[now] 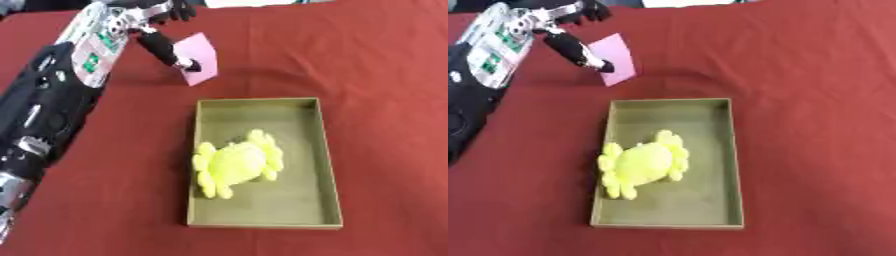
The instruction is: Pick up objects on the table and place them in the box.
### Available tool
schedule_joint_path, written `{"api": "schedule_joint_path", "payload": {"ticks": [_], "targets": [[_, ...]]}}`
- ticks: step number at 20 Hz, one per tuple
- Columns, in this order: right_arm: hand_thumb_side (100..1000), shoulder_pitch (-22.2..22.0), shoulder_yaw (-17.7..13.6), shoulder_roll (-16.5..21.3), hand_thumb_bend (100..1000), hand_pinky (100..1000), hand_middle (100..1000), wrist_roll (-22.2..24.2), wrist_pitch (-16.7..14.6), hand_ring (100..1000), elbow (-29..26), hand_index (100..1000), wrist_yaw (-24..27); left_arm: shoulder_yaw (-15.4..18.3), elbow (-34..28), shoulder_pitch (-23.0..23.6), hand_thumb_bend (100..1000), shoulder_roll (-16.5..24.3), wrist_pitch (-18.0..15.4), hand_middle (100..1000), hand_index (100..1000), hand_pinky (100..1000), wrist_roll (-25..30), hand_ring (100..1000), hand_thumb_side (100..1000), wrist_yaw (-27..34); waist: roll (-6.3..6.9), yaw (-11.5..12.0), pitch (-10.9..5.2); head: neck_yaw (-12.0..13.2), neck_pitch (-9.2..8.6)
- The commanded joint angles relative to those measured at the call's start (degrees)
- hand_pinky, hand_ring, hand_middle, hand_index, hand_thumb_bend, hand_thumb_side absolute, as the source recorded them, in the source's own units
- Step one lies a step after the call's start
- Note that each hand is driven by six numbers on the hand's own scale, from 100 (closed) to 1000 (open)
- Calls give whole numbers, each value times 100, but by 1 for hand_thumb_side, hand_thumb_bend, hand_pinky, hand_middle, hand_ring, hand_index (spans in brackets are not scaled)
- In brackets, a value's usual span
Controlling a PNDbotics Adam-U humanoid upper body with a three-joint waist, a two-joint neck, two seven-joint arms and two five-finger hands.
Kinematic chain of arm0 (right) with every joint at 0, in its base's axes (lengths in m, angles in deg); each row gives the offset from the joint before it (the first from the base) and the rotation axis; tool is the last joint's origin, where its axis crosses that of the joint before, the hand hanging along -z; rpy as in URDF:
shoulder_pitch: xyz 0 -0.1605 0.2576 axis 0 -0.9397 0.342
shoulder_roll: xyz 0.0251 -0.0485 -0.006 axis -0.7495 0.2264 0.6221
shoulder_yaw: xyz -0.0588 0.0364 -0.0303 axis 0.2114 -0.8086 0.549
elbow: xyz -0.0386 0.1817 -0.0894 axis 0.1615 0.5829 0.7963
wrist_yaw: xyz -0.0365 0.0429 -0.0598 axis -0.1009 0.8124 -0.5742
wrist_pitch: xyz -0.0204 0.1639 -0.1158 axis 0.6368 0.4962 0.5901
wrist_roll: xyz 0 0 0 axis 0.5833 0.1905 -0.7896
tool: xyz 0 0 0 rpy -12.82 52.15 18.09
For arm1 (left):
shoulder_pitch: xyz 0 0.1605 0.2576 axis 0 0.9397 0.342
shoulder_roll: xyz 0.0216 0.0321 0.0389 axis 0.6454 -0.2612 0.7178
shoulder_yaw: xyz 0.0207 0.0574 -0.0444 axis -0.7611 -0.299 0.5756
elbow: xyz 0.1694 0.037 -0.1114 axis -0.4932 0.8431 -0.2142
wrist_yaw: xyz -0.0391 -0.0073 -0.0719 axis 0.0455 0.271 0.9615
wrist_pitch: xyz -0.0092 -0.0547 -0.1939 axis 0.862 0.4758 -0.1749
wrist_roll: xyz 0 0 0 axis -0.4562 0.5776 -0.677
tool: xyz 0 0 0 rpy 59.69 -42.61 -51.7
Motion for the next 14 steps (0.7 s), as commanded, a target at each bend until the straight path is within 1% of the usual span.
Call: {"api": "schedule_joint_path", "payload": {"ticks": [1, 4, 9, 12, 14], "targets": [[948, 49, -101, 75, 100, 728, 598, -25, 24, 652, -83, 829, -62, 76, 1, -78, 670, 71, 21, 786, 902, 804, 12, 855, 323, -81, -5, -15, -105, 26, -72], [952, 65, -102, 46, 100, 727, 598, -28, 59, 652, -83, 829, -81, 78, 43, -59, 646, 46, 12, 780, 896, 780, 20, 841, 328, -117, 6, -37, -82, 40, -96], [950, 131, -97, -19, 100, 725, 597, -13, 159, 651, -83, 828, -144, 83, 104, -24, 601, 25, -47, 736, 871, 730, -29, 802, 347, -154, 22, -89, -61, 74, -119], [949, 143, -98, -42, 100, 725, 597, -13, 185, 651, -83, 827, -169, 82, 155, -8, 602, 18, -80, 730, 868, 729, -25, 801, 350, -220, 29, -104, -57, 91, -125], [951, 133, -104, -52, 100, 724, 596, -12, 190, 650, -83, 827, -182, 87, 191, -3, 590, 5, -89, 713, 859, 702, -9, 779, 347, -271, 32, -110, -54, 101, -134]]}}
